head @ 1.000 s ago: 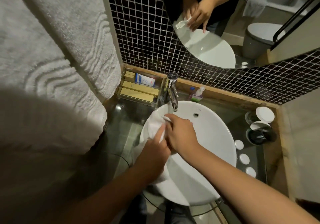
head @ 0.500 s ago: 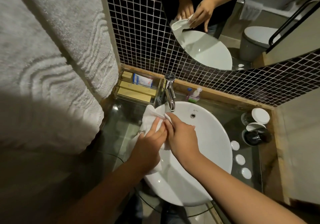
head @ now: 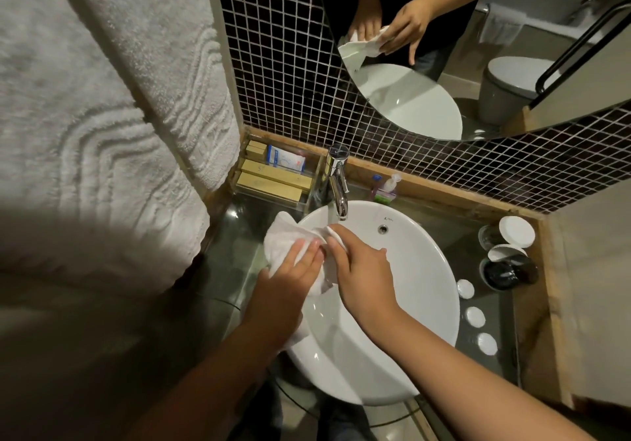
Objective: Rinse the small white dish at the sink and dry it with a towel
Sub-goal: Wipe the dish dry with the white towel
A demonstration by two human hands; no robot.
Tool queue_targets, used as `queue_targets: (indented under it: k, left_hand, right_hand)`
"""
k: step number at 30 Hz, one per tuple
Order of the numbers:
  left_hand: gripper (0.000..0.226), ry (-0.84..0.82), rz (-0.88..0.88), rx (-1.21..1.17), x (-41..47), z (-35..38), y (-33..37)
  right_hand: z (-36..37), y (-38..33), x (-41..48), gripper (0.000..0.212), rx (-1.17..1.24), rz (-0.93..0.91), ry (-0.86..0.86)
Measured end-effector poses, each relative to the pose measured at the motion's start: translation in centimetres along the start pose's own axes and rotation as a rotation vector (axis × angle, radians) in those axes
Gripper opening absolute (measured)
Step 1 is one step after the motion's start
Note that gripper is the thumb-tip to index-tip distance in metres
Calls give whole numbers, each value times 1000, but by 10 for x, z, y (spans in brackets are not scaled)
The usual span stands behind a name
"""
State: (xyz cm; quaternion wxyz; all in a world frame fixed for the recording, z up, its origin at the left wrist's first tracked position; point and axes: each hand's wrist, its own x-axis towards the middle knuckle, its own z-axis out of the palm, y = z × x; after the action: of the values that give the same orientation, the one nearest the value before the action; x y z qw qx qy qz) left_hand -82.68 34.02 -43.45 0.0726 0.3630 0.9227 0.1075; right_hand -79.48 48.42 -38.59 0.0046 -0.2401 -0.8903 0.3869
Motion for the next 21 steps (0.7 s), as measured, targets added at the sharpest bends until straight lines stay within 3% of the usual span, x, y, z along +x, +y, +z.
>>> queue_targets:
  k: [2,5,8,14,21]
  left_hand:
    - [75,23,40,-35,-2,-5,10]
    - [37,128,206,-158,-7,2,33]
    - [34,195,223,-257,-7,6,38]
    - [51,249,137,-224,-2,-2,31]
    - [49,207,215,-216,-14,-12,44]
  right_hand:
    - [-2,0,-3,34,-37,-32,15]
    - [-5,-4,-2,32,-31,-37,42]
    - [-13,-6,0,31,-52,-31,41]
    - [-27,-10,-7,32,-179,-63,-46]
    - [-23,-7,-7,29,-262,-85,58]
